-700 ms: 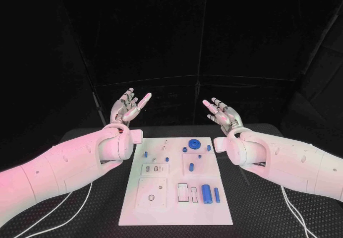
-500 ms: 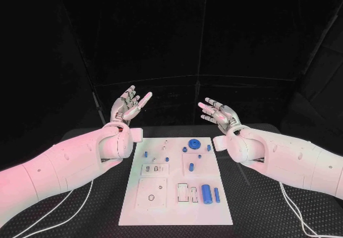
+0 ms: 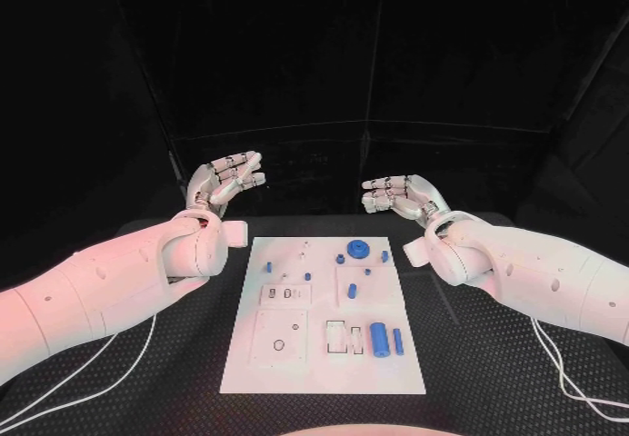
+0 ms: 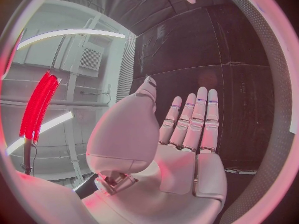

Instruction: Assemble the parts on the task board

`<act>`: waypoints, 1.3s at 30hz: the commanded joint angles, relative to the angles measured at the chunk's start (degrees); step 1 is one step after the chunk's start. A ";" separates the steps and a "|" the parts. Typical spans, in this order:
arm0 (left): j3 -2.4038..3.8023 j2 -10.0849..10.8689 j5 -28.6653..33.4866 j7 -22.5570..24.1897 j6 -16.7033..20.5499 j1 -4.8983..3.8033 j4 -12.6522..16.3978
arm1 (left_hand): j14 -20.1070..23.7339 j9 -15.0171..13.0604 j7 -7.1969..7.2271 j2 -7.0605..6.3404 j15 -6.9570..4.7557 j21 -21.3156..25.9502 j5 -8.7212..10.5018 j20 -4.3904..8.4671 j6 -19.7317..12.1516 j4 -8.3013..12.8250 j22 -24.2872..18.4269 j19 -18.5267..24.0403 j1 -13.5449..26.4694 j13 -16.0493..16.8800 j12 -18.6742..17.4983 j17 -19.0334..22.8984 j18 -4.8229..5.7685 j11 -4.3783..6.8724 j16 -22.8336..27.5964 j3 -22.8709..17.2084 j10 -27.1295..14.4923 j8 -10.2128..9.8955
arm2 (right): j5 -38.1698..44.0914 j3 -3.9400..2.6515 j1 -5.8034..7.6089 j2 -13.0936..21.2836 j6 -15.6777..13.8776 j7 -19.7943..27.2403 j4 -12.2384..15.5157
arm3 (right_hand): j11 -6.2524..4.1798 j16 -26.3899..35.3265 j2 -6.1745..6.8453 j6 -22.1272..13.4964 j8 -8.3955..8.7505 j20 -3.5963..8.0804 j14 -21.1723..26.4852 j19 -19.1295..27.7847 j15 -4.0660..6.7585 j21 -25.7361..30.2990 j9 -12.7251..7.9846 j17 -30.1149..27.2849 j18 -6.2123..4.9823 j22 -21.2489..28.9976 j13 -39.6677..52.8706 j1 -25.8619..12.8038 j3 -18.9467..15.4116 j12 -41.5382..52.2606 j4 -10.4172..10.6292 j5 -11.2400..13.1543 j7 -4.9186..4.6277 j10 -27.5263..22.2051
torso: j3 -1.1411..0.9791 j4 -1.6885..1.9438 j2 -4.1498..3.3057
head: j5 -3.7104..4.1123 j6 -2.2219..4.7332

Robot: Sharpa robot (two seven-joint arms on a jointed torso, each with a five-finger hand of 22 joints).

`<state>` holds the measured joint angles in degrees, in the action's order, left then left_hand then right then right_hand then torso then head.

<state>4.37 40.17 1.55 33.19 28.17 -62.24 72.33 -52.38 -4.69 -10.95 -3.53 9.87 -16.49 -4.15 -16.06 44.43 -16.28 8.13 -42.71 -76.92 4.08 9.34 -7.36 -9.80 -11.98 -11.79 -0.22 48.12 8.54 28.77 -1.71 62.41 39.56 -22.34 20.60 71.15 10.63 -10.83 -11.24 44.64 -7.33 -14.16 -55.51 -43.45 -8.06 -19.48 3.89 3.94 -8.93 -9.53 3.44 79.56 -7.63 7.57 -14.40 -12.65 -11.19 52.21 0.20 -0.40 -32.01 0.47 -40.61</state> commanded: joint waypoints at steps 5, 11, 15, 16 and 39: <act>0.05 2.62 -0.27 -0.44 -2.09 -0.11 4.22 | -8.41 0.50 -1.84 1.30 -2.50 -3.50 0.23 2.25 6.63 1.25 0.96 -8.99 -1.58 -0.27 0.41 -1.64 -0.81 1.91 -1.13 0.55 6.93 0.20 | 22.06 -0.12 0.38 0.38 -1.01 -6.31 0.44 | -3.94 -3.57 1.85 11.71 0.53 5.44 -20.09 -10.18 5.58 -13.91 -0.16 2.46 -1.42 -7.23 0.10 1.93 2.20 -1.16 -2.34 -0.15 0.15 15.35 | -0.25 0.09 -1.75 | 0.00 0.35; 0.04 5.47 -1.16 -1.35 -3.99 0.02 9.77 | -11.04 0.92 -1.56 1.84 -3.20 -4.27 0.23 3.11 7.24 2.26 1.01 -11.74 -2.36 -0.32 -0.41 -2.87 -0.77 2.35 -0.69 1.16 8.84 -1.08 | 36.42 -0.15 1.55 0.27 0.56 -13.21 1.52 | -4.74 -4.83 2.90 13.51 1.99 6.83 -25.17 -10.40 6.80 -20.83 -0.16 5.07 -1.43 -11.50 0.15 1.14 2.80 -3.43 -2.28 -1.02 0.79 17.67 | -0.44 0.45 -3.71 | 0.38 1.23; 0.03 7.29 -1.84 -1.85 -4.90 0.12 13.20 | -11.41 0.93 -1.48 1.92 -3.30 -4.34 0.23 3.24 7.40 2.63 0.98 -12.18 -2.66 -0.34 -0.69 -3.13 -0.77 2.43 -0.49 1.27 9.06 -1.33 | 46.74 -0.17 2.17 0.09 2.36 -17.91 2.74 | -5.19 -8.13 3.94 14.40 2.59 7.70 -30.29 -12.48 7.76 -25.19 -0.14 7.77 -1.61 -13.89 0.16 0.20 2.83 -4.02 -2.24 -1.43 1.21 17.87 | -0.31 0.66 -5.06 | 0.68 1.56; 0.03 7.64 -1.92 -1.96 -5.01 0.13 13.93 | -11.43 0.93 -1.48 1.92 -3.31 -4.34 0.23 3.25 7.42 2.67 0.97 -12.21 -2.69 -0.34 -0.72 -3.14 -0.76 2.43 -0.46 1.28 9.07 -1.35 | 49.01 -0.17 2.33 0.04 2.83 -18.92 3.08 | -5.31 -9.00 4.20 14.59 2.77 7.87 -30.78 -12.89 7.91 -26.16 -0.15 8.49 -1.59 -14.42 0.18 -0.13 2.83 -4.02 -2.33 -1.42 1.30 17.75 | -0.23 0.70 -5.46 | 0.73 1.56; 0.03 10.08 -2.20 -3.09 -5.64 0.40 20.52 | -11.49 0.92 -1.43 1.93 -3.33 -4.33 0.23 3.31 7.62 3.05 0.91 -12.46 -2.96 -0.36 -1.00 -3.31 -0.74 2.46 -0.15 1.40 9.16 -1.53 | 71.61 -0.21 3.83 -0.69 9.66 -28.97 8.51 | -5.55 -38.78 6.89 13.20 3.62 8.33 -30.18 -15.37 7.92 -38.72 -0.15 30.24 -1.29 -22.70 0.36 -4.47 5.59 -3.89 -2.02 -1.34 2.47 14.21 | 0.44 1.11 -9.87 | 1.12 2.14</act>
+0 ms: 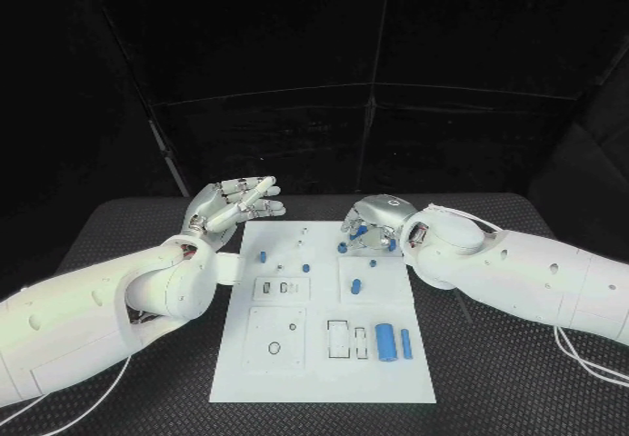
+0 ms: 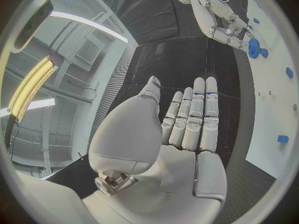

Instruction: Assemble the parts on the task board

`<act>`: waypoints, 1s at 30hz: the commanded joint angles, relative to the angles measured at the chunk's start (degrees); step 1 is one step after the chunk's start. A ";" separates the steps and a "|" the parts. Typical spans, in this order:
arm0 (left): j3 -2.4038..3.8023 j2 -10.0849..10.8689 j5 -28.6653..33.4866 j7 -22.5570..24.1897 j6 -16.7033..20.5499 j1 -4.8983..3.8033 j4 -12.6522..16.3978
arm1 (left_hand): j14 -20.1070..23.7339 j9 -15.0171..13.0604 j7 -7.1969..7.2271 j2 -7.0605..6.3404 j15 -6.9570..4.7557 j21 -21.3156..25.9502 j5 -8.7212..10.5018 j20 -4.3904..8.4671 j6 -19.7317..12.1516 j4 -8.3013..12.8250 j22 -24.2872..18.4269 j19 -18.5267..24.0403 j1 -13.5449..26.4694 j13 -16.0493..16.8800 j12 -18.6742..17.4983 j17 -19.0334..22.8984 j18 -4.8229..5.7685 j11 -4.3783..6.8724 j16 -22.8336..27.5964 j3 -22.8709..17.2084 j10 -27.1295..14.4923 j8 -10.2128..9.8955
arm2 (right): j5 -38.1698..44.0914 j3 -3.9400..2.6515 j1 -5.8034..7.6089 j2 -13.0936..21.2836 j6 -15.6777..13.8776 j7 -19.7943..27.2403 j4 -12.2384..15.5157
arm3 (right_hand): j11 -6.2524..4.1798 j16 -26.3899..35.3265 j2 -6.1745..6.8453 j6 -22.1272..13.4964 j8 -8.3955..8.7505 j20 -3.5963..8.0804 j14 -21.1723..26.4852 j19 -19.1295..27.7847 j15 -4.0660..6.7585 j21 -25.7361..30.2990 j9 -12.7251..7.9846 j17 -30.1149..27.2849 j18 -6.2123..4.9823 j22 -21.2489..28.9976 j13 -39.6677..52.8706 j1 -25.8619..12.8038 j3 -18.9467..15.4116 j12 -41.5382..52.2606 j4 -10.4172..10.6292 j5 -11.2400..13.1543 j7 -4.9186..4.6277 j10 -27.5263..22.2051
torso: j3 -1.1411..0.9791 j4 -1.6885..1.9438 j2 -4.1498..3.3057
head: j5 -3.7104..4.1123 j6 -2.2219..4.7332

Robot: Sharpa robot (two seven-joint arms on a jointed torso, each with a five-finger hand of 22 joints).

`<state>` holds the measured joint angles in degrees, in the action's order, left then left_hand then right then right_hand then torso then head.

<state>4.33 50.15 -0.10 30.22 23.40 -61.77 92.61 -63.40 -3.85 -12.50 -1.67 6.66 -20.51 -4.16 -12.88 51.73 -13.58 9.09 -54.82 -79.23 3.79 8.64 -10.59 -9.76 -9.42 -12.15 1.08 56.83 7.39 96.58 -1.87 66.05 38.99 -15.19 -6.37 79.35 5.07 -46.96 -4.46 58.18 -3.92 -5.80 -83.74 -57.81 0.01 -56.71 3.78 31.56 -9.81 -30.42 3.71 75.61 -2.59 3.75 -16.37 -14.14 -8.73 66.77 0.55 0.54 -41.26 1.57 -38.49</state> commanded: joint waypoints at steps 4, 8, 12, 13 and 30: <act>0.07 0.16 -0.55 -0.16 -0.86 -0.07 0.25 | -0.46 0.07 0.12 0.05 -0.12 -0.30 0.25 0.13 0.38 0.44 -0.06 -0.40 -0.69 -0.07 -0.37 -0.13 -0.76 -0.10 0.30 0.14 0.48 -0.41 | 4.11 -0.06 0.24 -0.31 2.72 -2.01 0.38 | -0.01 -6.99 0.15 -0.46 0.19 -0.06 -1.94 -2.40 -0.13 -4.17 -0.03 6.77 0.07 -5.27 0.13 -0.73 1.27 -0.02 -0.05 0.13 0.08 -0.17 | 0.10 0.19 -0.91 | 0.05 0.12; 0.07 0.18 -0.55 -0.19 -0.87 -0.07 0.29 | -0.46 0.07 0.12 0.05 -0.12 -0.30 0.25 0.13 0.38 0.44 -0.06 -0.40 -0.69 -0.07 -0.37 -0.13 -0.76 -0.10 0.30 0.14 0.48 -0.41 | 4.23 -0.06 0.29 -0.61 2.86 -1.94 0.09 | -0.06 -9.31 0.09 -0.50 0.20 -0.08 -1.98 -3.15 -0.11 -5.57 -0.04 9.09 0.34 -7.13 0.13 -0.86 1.75 0.01 -0.04 0.10 0.09 0.05 | 0.09 0.15 -0.96 | 0.10 0.06; 0.07 0.18 -0.55 -0.25 -0.91 -0.07 0.40 | -0.46 0.07 0.12 0.05 -0.12 -0.30 0.25 0.13 0.38 0.44 -0.06 -0.40 -0.69 -0.07 -0.37 -0.13 -0.76 -0.10 0.30 0.14 0.48 -0.41 | 4.27 -0.05 0.35 -1.09 3.08 -1.81 -0.43 | -0.12 -11.49 -0.02 -0.58 0.22 -0.09 -2.00 -3.85 -0.12 -6.95 -0.05 11.17 0.57 -8.90 0.11 -1.03 2.34 -0.02 -0.02 -0.02 0.11 0.17 | 0.13 0.22 -1.10 | 0.26 -0.08; 0.07 0.16 -0.55 -0.28 -0.93 -0.08 0.42 | -0.46 0.07 0.12 0.05 -0.12 -0.30 0.25 0.13 0.38 0.44 -0.06 -0.40 -0.69 -0.07 -0.37 -0.13 -0.76 -0.10 0.30 0.14 0.48 -0.41 | 4.28 -0.05 0.37 -1.23 3.16 -1.76 -0.62 | -0.12 -11.71 -0.08 -0.59 0.22 -0.10 -1.97 -3.87 -0.12 -7.09 -0.05 11.33 0.59 -9.04 0.11 -1.05 2.47 -0.02 -0.02 -0.09 0.13 0.18 | 0.13 0.25 -1.09 | 0.31 -0.15; 0.08 0.25 -0.55 -0.65 -1.22 -0.09 1.02 | -0.45 0.10 -0.02 0.05 -0.09 -0.26 0.24 0.15 0.37 0.56 -0.12 -0.51 -0.66 -0.10 -0.59 -0.23 -0.74 -0.18 0.52 0.27 0.42 -0.60 | 4.30 -0.04 0.48 -3.41 4.96 -1.02 -3.04 | -0.32 -17.43 -1.02 -0.19 0.12 -0.07 -1.87 -5.55 -0.02 -10.89 -0.01 16.74 1.27 -13.93 0.07 -1.09 6.14 0.04 -0.13 1.16 0.23 1.37 | 0.12 0.49 -1.70 | 0.34 -0.71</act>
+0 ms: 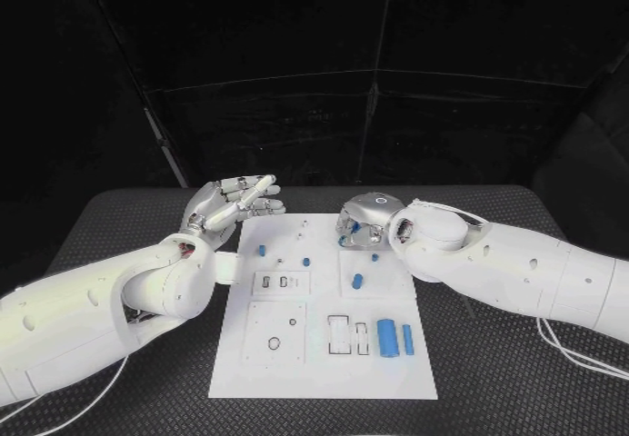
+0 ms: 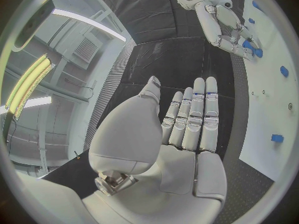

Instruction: Assemble the parts on the task board

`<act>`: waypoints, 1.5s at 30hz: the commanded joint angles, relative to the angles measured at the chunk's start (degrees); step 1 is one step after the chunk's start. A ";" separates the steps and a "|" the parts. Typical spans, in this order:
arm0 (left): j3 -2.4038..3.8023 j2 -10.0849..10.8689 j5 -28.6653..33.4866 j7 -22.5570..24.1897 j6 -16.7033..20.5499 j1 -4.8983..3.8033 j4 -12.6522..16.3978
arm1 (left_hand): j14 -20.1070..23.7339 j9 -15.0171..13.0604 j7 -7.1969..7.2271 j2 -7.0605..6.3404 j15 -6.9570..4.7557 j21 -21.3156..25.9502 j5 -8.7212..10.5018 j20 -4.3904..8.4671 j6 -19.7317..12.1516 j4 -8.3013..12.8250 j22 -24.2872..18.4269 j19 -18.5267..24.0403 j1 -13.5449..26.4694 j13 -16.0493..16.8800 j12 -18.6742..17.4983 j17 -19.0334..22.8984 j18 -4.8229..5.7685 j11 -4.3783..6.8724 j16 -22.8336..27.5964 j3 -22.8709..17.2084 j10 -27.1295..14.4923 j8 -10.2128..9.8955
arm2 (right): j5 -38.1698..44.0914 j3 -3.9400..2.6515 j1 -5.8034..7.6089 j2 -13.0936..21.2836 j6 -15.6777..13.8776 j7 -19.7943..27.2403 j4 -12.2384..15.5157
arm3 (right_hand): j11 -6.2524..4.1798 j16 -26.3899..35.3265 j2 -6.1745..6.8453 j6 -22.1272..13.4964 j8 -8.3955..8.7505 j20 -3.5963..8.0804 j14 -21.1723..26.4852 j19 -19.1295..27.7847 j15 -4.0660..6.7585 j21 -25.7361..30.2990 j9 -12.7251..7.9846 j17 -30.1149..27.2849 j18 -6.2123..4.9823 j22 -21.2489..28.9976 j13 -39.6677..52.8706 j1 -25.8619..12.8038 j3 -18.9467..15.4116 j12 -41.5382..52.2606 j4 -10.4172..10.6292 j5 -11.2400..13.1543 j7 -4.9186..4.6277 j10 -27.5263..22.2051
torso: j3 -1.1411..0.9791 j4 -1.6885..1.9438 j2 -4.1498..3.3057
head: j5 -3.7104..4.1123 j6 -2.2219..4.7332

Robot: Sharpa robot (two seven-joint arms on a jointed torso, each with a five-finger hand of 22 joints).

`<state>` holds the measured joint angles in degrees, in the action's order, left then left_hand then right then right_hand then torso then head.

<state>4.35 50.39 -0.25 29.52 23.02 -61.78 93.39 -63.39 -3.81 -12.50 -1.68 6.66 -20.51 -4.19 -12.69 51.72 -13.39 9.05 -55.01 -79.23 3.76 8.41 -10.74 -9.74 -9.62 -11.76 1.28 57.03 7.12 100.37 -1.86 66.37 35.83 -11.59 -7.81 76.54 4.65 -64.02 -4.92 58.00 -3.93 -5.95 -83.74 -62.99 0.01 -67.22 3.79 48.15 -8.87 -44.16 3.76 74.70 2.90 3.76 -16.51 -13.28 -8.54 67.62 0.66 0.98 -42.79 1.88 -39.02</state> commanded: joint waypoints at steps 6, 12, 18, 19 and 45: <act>0.07 0.03 -0.40 -0.02 -0.92 -0.08 0.35 | -0.46 0.06 -0.02 0.05 -0.09 -0.26 0.27 -0.04 0.38 0.36 -0.08 -0.32 -0.66 -0.06 -0.36 -0.07 -0.76 0.02 0.13 0.07 0.23 -0.34 | 0.51 -0.04 0.16 -0.83 2.92 0.32 -0.92 | 0.00 -0.95 -0.44 0.22 0.13 0.09 -1.61 -0.16 0.02 -0.80 -0.02 0.35 0.33 -0.49 0.05 -0.36 1.83 0.12 0.03 0.48 0.05 1.16 | -0.02 0.10 -0.34 | 0.07 -0.38; 0.07 0.06 -0.40 -0.07 -0.98 -0.09 0.36 | -0.47 0.06 -0.04 0.09 -0.08 -0.26 0.26 -0.04 0.38 0.39 -0.09 -0.34 -0.68 -0.06 -0.41 -0.09 -0.76 0.01 0.17 0.07 0.21 -0.37 | 0.51 -0.03 0.16 -1.21 3.99 0.30 -1.37 | -0.02 -1.70 -0.27 0.60 0.07 0.11 -1.50 -0.14 0.04 -1.27 0.00 0.93 0.38 -1.00 0.06 -0.56 2.91 0.08 0.05 0.53 0.02 1.59 | -0.02 0.08 -0.36 | 0.03 -0.69; 0.07 0.09 -0.40 -0.09 -1.01 -0.09 0.32 | -0.47 0.06 -0.04 0.09 -0.08 -0.26 0.26 -0.04 0.38 0.39 -0.09 -0.34 -0.68 -0.06 -0.41 -0.09 -0.76 0.01 0.17 0.07 0.21 -0.37 | 0.51 -0.03 0.16 -1.49 4.26 0.30 -1.65 | -0.04 -2.87 -0.17 1.30 0.00 0.12 -1.42 -0.29 0.06 -2.07 0.02 1.91 0.49 -1.93 0.08 -0.55 4.98 0.06 0.03 0.53 -0.07 2.19 | -0.06 0.15 -0.37 | 0.05 -0.85; 0.07 0.10 -0.40 -0.10 -1.01 -0.09 0.32 | -0.47 0.06 -0.04 0.11 -0.08 -0.25 0.26 -0.04 0.38 0.40 -0.09 -0.35 -0.69 -0.06 -0.42 -0.10 -0.75 0.00 0.18 0.07 0.21 -0.38 | 0.51 -0.03 0.16 -1.52 4.12 0.29 -1.66 | -0.06 -3.12 -0.23 1.52 -0.05 0.13 -1.44 -0.38 0.09 -2.26 0.04 2.17 0.52 -2.18 0.10 -0.41 5.46 0.09 -0.01 0.53 -0.10 2.36 | -0.05 0.14 -0.38 | 0.02 -0.85; 0.08 0.61 -0.36 -0.67 -1.32 -0.10 0.64 | -0.28 0.08 -0.16 0.35 0.05 -0.03 0.26 -0.09 0.36 0.68 -0.27 -0.32 -0.78 -0.09 -0.85 -0.25 -0.69 -0.11 0.72 0.14 0.11 -0.75 | -1.41 -0.04 0.16 -3.24 -12.00 1.95 -1.73 | 0.10 -5.89 3.01 4.64 0.12 0.04 -0.79 0.24 -0.05 -5.77 -0.02 3.14 0.76 -5.31 0.32 -0.03 21.40 -0.05 0.58 2.95 -0.68 4.28 | 0.03 0.27 -0.56 | -0.24 0.41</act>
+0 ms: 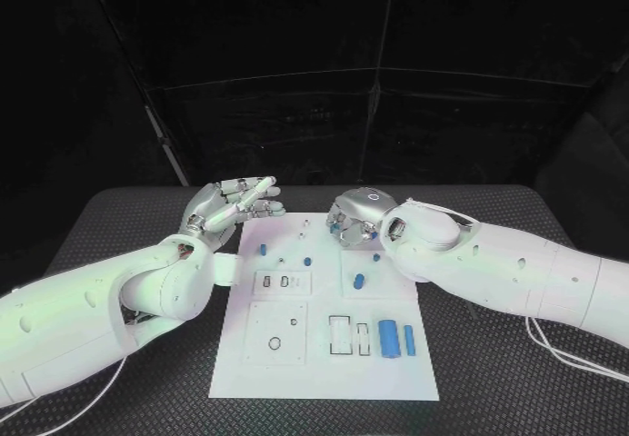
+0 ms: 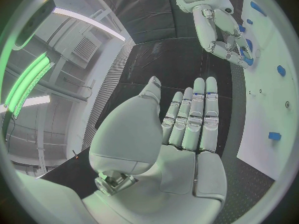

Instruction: Assemble the parts on the task board

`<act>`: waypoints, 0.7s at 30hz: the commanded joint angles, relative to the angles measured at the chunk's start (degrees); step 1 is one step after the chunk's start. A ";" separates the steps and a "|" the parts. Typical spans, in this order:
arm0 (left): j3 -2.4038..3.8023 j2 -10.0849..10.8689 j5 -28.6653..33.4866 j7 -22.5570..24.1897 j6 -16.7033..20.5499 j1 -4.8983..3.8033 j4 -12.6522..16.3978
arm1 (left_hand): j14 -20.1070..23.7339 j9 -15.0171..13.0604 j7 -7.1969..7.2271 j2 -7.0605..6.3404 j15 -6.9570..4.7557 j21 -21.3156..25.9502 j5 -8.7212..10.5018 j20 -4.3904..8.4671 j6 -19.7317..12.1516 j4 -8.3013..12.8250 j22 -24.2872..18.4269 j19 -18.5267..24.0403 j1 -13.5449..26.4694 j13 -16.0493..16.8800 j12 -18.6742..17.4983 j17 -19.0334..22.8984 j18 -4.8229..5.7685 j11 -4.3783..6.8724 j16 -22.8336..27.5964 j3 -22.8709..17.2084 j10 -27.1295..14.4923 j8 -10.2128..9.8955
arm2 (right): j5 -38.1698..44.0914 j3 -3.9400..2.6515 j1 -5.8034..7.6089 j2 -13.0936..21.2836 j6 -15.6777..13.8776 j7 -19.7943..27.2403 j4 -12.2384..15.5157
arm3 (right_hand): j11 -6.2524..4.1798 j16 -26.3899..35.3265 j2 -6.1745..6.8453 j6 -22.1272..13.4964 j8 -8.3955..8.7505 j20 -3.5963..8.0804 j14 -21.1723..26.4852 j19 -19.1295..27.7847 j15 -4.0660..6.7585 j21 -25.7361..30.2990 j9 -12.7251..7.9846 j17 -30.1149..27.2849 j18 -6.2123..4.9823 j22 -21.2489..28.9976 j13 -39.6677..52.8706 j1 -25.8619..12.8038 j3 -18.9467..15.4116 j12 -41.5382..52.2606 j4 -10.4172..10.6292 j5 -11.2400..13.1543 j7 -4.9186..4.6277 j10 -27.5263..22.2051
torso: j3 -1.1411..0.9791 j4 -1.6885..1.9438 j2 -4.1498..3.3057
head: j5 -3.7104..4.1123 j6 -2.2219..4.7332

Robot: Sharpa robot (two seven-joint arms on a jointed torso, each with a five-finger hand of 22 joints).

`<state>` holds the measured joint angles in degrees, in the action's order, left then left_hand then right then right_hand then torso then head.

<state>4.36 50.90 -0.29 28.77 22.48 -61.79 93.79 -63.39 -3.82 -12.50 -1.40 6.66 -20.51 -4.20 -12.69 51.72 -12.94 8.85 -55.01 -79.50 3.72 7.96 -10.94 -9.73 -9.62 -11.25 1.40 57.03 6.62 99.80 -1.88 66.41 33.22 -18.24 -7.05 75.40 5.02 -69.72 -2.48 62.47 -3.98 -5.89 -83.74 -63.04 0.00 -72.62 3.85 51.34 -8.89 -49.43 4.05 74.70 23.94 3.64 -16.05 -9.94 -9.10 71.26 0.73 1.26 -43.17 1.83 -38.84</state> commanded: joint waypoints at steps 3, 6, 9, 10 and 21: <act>0.06 0.16 -0.19 0.10 -0.74 -0.09 0.29 | -0.28 0.10 -0.17 0.08 0.04 -0.04 0.27 -0.09 0.37 0.24 -0.08 -0.32 -0.51 -0.05 -0.40 -0.05 -0.70 -0.11 0.21 0.01 0.11 -0.26 | -1.11 -0.03 0.13 -1.79 -5.86 1.53 -1.79 | -0.21 -0.25 0.87 0.11 0.19 -0.05 -0.77 0.33 -0.06 -0.48 -0.08 -0.07 0.80 -0.14 0.03 -0.16 0.85 0.06 0.18 -0.36 -0.14 0.58 | -0.04 0.12 -0.18 | -0.25 0.29; 0.06 0.21 -0.10 0.12 -0.69 -0.09 0.39 | -0.28 0.10 -0.17 0.08 0.04 -0.04 0.27 -0.09 0.37 0.24 -0.08 -0.32 -0.51 -0.05 -0.40 -0.05 -0.70 -0.11 0.21 0.01 0.11 -0.26 | -1.48 -0.03 0.20 -3.27 -5.93 1.97 -3.44 | -0.19 -0.30 1.00 0.10 0.19 -0.07 -0.77 0.33 -0.07 -0.54 -0.08 -0.05 0.81 -0.20 0.03 -0.25 1.03 0.07 0.23 -0.27 -0.15 0.57 | -0.07 0.19 -0.28 | -0.39 0.39; 0.07 0.25 -0.06 0.14 -0.64 -0.10 0.44 | -0.28 0.10 -0.17 0.08 0.04 -0.04 0.27 -0.09 0.37 0.24 -0.08 -0.32 -0.51 -0.05 -0.40 -0.05 -0.70 -0.11 0.21 0.01 0.11 -0.26 | -1.73 -0.03 0.34 -4.82 -5.90 2.39 -5.20 | -0.18 -0.34 1.11 0.08 0.19 -0.08 -0.77 0.35 -0.09 -0.57 -0.08 -0.03 0.81 -0.22 0.03 -0.36 1.17 0.06 0.31 -0.19 -0.17 0.54 | -0.02 0.28 -0.37 | -0.42 0.41; 0.07 0.26 -0.06 0.14 -0.63 -0.10 0.46 | -0.28 0.10 -0.17 0.08 0.04 -0.04 0.27 -0.09 0.37 0.24 -0.08 -0.32 -0.51 -0.05 -0.40 -0.05 -0.70 -0.11 0.21 0.01 0.11 -0.26 | -1.78 -0.03 0.38 -5.28 -5.85 2.51 -5.72 | -0.15 -0.39 1.22 0.03 0.21 -0.11 -0.77 0.37 -0.11 -0.61 -0.08 0.00 0.81 -0.24 0.02 -0.50 1.34 0.04 0.42 -0.11 -0.19 0.47 | 0.01 0.37 -0.43 | -0.38 0.45; 0.08 0.22 -0.03 0.15 -0.55 -0.15 0.51 | -0.23 0.09 -0.17 0.12 0.07 0.01 0.26 -0.11 0.40 0.26 -0.11 -0.29 -0.50 -0.05 -0.45 -0.06 -0.69 -0.13 0.30 0.03 0.12 -0.29 | -2.44 -0.04 0.59 -8.13 -4.28 3.63 -9.34 | -0.09 -0.62 1.48 -0.19 0.28 -0.16 -0.81 0.33 -0.18 -0.76 -0.10 0.21 0.84 -0.42 -0.02 -0.74 1.85 -0.01 0.66 0.09 -0.26 0.21 | 0.09 0.47 -0.74 | -0.28 0.33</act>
<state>4.37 51.14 -0.23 28.65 22.45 -61.82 94.14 -63.39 -3.77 -12.49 -1.40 6.66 -20.51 -4.20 -12.69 51.72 -12.94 8.79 -55.01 -79.50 3.73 7.73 -10.93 -9.73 -9.62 -11.26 1.40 57.03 6.63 97.88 -1.87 66.84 25.32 -22.45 -4.58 66.33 5.02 -70.02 -1.50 62.46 -3.98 -5.96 -83.74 -62.97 0.00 -73.18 3.84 51.51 -8.90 -49.76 3.98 73.72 25.46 3.41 -15.32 -10.15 -9.10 71.26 0.76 1.68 -43.71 1.52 -38.47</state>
